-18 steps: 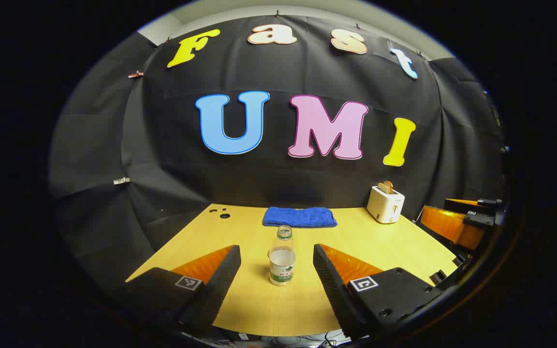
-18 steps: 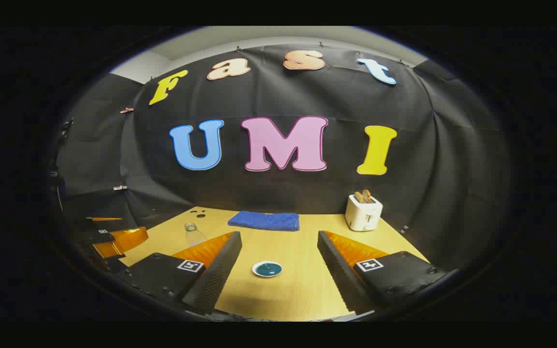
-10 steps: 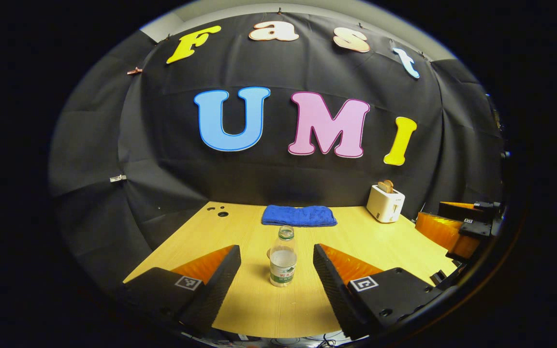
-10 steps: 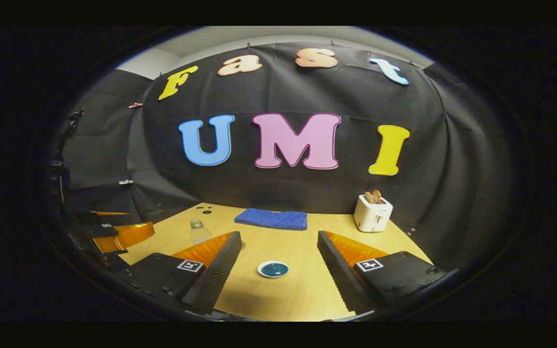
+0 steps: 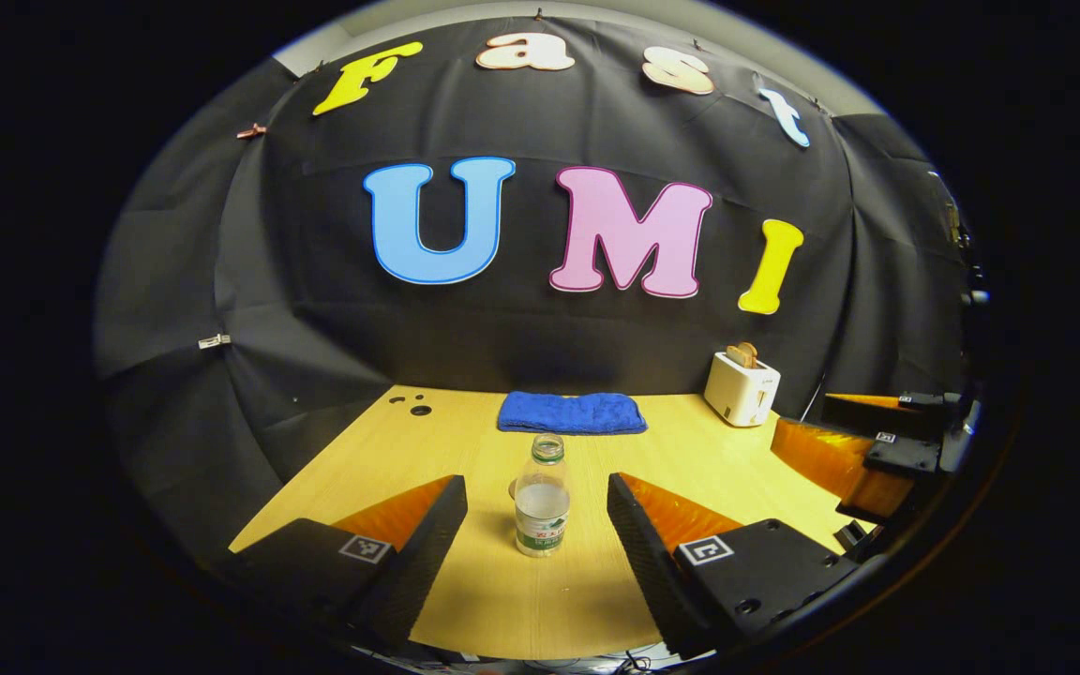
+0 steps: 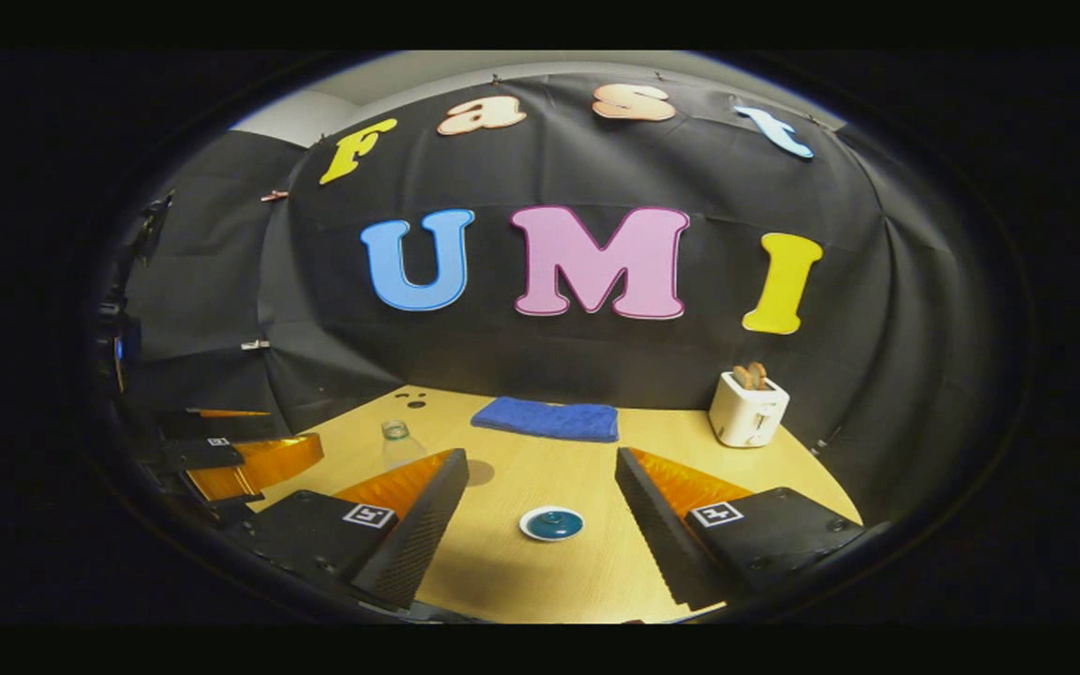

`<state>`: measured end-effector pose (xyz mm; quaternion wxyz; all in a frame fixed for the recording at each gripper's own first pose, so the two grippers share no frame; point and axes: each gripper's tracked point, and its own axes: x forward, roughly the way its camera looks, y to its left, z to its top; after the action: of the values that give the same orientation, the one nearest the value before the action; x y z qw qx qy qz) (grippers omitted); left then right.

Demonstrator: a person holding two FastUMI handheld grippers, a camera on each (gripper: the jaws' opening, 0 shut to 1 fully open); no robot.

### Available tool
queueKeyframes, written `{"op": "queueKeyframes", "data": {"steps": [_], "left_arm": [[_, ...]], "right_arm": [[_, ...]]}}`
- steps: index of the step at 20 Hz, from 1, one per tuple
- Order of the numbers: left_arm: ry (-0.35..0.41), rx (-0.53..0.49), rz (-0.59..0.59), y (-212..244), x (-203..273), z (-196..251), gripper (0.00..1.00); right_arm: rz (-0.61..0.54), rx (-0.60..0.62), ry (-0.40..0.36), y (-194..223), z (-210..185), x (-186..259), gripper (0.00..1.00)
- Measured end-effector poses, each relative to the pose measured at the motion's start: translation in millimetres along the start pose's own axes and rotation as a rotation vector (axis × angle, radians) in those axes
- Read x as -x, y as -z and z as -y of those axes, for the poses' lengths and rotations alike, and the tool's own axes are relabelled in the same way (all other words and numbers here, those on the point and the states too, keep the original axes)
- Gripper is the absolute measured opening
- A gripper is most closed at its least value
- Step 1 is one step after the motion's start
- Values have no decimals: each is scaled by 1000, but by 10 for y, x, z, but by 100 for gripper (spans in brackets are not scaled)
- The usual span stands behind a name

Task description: Open the teacup lid with one hand, grasp the water bottle and pour water into the teacup with the other hand; after pouring, place the water bottle on the coaster and then close the teacup lid.

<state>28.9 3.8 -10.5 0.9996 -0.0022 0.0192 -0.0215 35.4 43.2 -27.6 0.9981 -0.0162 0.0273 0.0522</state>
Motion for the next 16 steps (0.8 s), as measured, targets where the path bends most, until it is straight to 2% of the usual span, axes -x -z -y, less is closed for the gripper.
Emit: {"op": "queueKeyframes", "data": {"steps": [7,13,16], "left_arm": [[-5,-34,-48,247,-107,-154,95],[-33,-22,-124,725,-249,-300,95],[-28,-27,-153,1021,-385,-329,95]], "right_arm": [[-49,24,-9,309,-24,-266,98],[-85,56,14,802,49,-726,98],[-91,114,19,1089,57,-1021,98]]}}
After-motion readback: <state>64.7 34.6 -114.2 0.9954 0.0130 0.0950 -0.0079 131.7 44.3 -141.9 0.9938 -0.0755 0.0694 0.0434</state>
